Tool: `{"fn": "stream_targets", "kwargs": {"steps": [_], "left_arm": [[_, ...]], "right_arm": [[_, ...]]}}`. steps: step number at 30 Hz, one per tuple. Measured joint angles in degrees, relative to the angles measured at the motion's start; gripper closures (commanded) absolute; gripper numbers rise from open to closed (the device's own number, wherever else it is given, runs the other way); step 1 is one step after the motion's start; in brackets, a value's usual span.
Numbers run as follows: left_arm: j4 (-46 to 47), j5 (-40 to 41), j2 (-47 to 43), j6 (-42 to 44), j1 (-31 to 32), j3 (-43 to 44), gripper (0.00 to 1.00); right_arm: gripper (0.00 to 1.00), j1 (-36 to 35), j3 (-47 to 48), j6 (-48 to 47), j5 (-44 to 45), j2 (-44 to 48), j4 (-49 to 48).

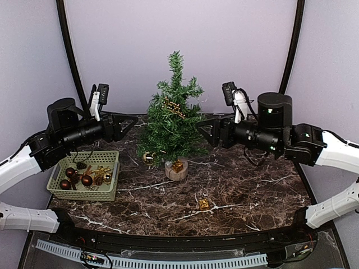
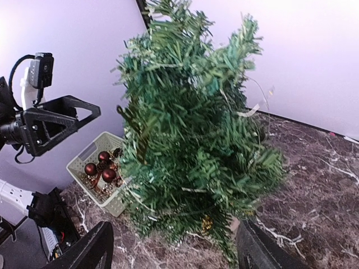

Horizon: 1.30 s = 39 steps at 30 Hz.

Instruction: Decorate the small christmas tree

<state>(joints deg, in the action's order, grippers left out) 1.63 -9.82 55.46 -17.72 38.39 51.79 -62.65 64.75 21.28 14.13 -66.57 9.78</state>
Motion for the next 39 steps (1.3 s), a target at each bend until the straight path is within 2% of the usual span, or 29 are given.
{"fn": "stream_targets", "kwargs": {"steps": [6,12,22,33,39], "left_arm": [[-4.68,-0.22,-8.31,-7.17,0.00,-6.99,0.26],[-7.21,-0.87,-10.34,-14.58,0.00,-15.30,0.26],[-8.46,-0.66,-10.43,-19.61,0.00,-17.14,0.25],[-8.61,-0.66,-9.94,-19.61,-0.04,-17.14,0.25],[-9.09,-0.66,-10.45,-19.61,-0.04,-17.14,0.24]], "right_arm": [[0.25,0.00,-9.57,2.38,1.09,6.75,1.14],[0.28,-0.02,-20.70,8.66,1.27,9.42,3.21],[0.27,-6.40,-37.86,16.90,-1.79,6.84,0.42],[0.31,-7.37,-39.47,14.10,-3.45,-3.80,-9.94],[0.39,-8.98,-39.47,10.91,-3.56,-9.51,-13.60]]}}
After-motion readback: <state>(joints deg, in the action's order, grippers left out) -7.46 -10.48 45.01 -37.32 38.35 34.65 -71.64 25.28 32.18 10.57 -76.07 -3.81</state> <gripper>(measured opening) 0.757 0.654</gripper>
